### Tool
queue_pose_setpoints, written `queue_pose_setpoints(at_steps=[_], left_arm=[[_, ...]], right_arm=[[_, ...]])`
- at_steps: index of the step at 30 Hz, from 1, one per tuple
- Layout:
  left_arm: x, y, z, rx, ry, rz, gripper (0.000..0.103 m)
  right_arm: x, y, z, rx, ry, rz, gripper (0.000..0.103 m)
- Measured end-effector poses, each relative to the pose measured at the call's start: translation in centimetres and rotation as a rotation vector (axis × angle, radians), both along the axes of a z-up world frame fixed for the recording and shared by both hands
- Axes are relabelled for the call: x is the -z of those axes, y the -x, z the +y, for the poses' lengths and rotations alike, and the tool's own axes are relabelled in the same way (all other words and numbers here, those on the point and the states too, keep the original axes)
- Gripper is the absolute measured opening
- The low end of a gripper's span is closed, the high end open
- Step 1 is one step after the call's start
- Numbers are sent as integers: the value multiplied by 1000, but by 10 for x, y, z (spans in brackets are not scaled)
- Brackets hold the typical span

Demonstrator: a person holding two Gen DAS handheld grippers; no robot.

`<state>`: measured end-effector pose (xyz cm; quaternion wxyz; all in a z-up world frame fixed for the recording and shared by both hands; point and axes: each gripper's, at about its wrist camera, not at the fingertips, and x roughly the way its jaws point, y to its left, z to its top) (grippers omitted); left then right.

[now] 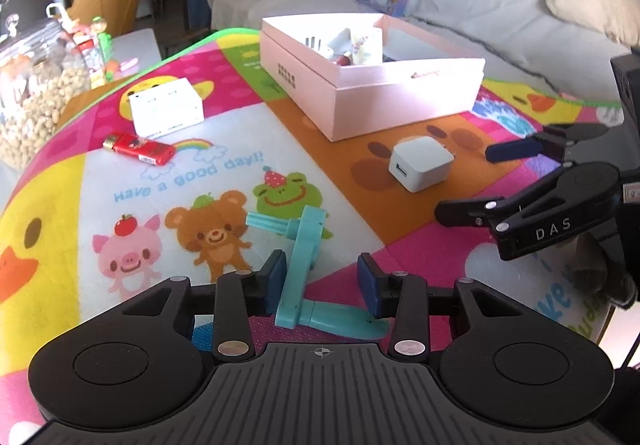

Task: Organize rigid objects
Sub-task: 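Grip the teal toy with the left tool while the right tool grasps the white cube charger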

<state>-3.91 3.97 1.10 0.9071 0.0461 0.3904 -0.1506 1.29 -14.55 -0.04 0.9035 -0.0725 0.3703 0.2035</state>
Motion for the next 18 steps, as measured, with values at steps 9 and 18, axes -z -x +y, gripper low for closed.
queue_pose_setpoints(at_steps=[9,18], left_arm=[[2,2,2,29,60,13,61],[-7,-15,26,-68,110,38,51]], right_arm=[[0,1,0,0,0,-3,103],[1,1,0,0,0,-4,103]])
